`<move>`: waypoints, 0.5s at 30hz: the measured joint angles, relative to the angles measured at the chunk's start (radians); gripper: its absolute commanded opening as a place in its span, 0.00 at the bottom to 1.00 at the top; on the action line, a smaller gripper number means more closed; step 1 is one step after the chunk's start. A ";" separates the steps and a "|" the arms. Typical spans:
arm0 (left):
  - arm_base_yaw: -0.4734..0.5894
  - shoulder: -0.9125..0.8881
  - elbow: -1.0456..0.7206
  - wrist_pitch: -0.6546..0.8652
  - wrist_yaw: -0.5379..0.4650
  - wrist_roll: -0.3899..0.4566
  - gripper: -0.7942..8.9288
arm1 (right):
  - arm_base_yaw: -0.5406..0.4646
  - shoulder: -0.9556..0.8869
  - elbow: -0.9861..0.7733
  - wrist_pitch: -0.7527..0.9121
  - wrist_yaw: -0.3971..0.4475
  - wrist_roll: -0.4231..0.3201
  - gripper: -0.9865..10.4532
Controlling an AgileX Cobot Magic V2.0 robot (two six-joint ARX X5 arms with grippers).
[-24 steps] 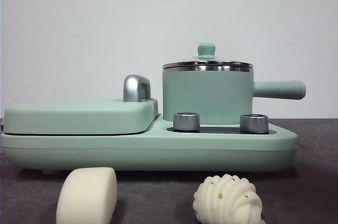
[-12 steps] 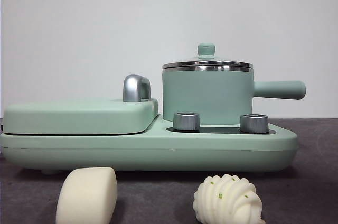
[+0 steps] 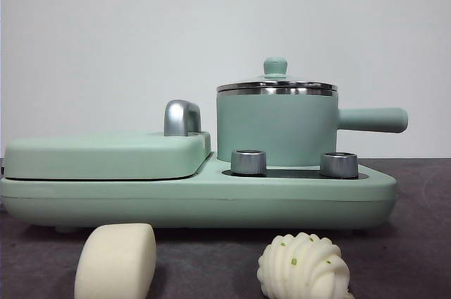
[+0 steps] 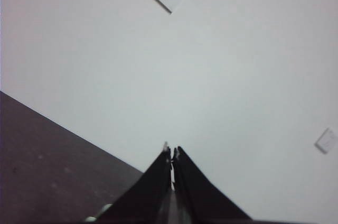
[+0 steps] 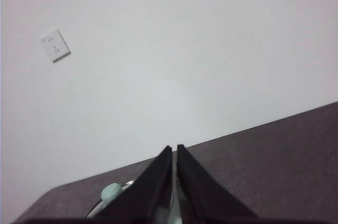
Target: Put the buns in a small steamer
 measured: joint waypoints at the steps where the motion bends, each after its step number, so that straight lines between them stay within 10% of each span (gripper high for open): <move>1: 0.000 0.018 0.034 -0.036 0.000 0.021 0.09 | 0.000 0.016 0.020 -0.007 -0.005 -0.013 0.10; 15: -0.001 0.417 0.452 -0.273 0.088 0.358 0.09 | 0.000 0.370 0.343 -0.171 -0.120 -0.331 0.10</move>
